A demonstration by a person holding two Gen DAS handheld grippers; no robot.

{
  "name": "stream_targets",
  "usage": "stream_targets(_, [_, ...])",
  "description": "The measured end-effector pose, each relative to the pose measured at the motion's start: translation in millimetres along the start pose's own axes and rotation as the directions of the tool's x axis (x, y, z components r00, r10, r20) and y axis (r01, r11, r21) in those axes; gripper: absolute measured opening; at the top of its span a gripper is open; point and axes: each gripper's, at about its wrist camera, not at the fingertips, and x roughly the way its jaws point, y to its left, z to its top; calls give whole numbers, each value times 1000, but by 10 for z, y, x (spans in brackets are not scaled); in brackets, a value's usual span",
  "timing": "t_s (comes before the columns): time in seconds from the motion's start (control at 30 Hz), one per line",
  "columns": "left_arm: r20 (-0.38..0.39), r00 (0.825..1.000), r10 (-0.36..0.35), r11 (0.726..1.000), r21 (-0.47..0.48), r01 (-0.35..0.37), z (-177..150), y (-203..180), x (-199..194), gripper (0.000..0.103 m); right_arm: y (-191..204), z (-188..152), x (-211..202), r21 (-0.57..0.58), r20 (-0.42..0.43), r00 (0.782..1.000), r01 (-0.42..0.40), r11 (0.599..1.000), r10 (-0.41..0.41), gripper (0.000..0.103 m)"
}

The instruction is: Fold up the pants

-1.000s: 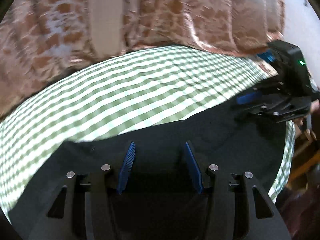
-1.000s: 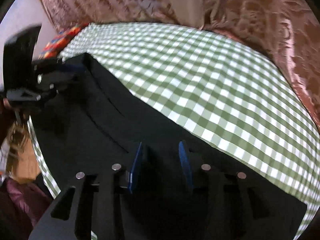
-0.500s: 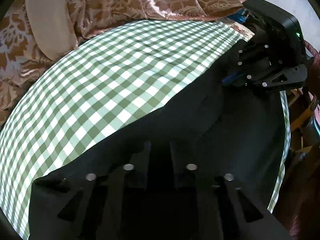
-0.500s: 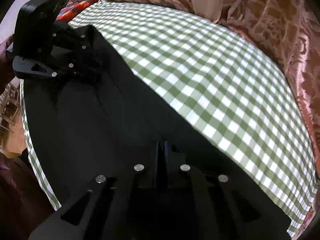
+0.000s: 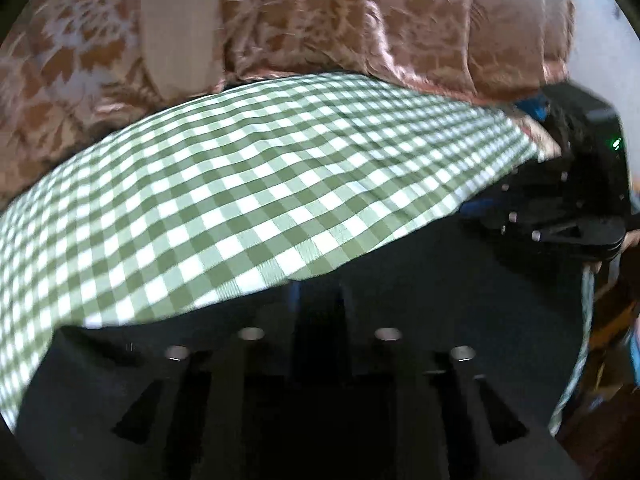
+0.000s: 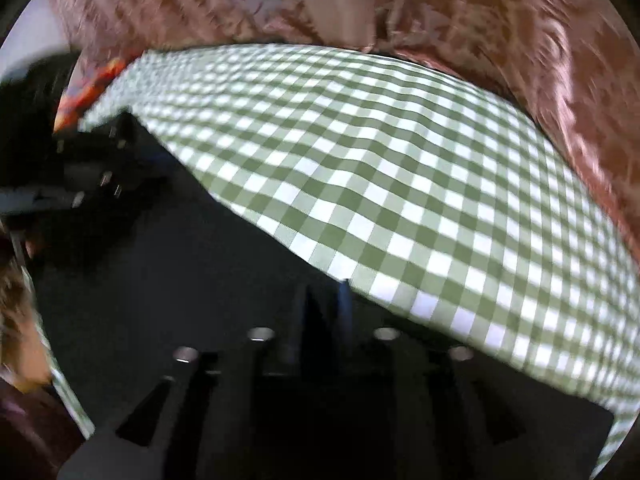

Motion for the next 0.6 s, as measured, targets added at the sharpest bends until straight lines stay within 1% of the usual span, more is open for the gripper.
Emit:
stream_targets(0.03, [32, 999, -5, 999, -46, 7, -37, 50, -104, 52, -27, -18, -74, 34, 21, 1000, 12, 999, -12, 53])
stream_targets(0.07, [65, 998, -9, 995, -99, 15, -96, 125, -219, 53, -40, -36, -134, 55, 37, 999, 18, 998, -20, 55])
stream_targets(0.1, [82, 997, -9, 991, -134, 20, -138, 170, -283, 53, -52, -63, -200, 78, 55, 998, 12, 997, -16, 55])
stream_targets(0.13, [101, 995, 21, 977, -212, 1, -251, 298, -422, 53, -49, -78, -257, 92, 68, 998, 9, 996, -16, 55])
stream_targets(0.17, [105, 993, 52, 968, -251, -24, -327, 370, -501, 53, -22, -89, -312, 97, 80, 997, 11, 995, -19, 54])
stream_targets(0.2, [115, 990, 85, 954, -295, -48, -427, 449, -592, 53, 23, -88, -348, 94, 92, 996, 5, 996, -14, 50])
stream_targets(0.23, [127, 985, 119, 932, -355, -67, -571, 548, -714, 53, 71, -86, -378, 91, 103, 995, -14, 996, 5, 40])
stream_targets(0.27, [124, 980, 153, 910, -404, -91, -695, 622, -797, 53, 170, -68, -395, 84, 110, 993, -49, 995, 40, 35])
stream_targets(0.3, [123, 977, 173, 897, -430, -105, -775, 666, -848, 53, 273, -21, -383, 68, 111, 991, -86, 994, 78, 29])
stream_targets(0.33, [125, 971, 201, 878, -462, -122, -902, 710, -917, 53, 428, 56, -346, 40, 108, 986, -128, 991, 123, 28])
stream_targets(0.37, [129, 964, 232, 862, -487, -143, -1021, 738, -983, 53, 539, 108, -312, 25, 105, 983, -155, 988, 152, 28])
stream_targets(0.43, [138, 955, 262, 837, -525, -153, -1206, 765, -1084, 53, 844, 306, -187, -9, 85, 964, -252, 968, 252, 28])
stream_targets(0.47, [143, 952, 271, 829, -538, -156, -1263, 765, -1115, 53, 970, 371, -133, -21, 81, 959, -272, 962, 273, 28])
stream_targets(0.5, [146, 946, 290, 821, -546, -167, -1339, 759, -1153, 53, 1075, 456, -76, -30, 75, 951, -298, 954, 299, 28])
stream_targets(0.53, [148, 943, 298, 821, -543, -174, -1387, 747, -1179, 53, 1163, 563, 7, -31, 64, 940, -333, 942, 334, 31])
stream_targets(0.57, [149, 942, 299, 823, -540, -176, -1420, 718, -1192, 53, 1260, 703, 100, -19, 51, 925, -377, 926, 377, 35])
stream_targets(0.6, [154, 943, 296, 826, -536, -173, -1465, 699, -1217, 53, 1317, 809, 171, -5, 47, 917, -397, 918, 397, 43])
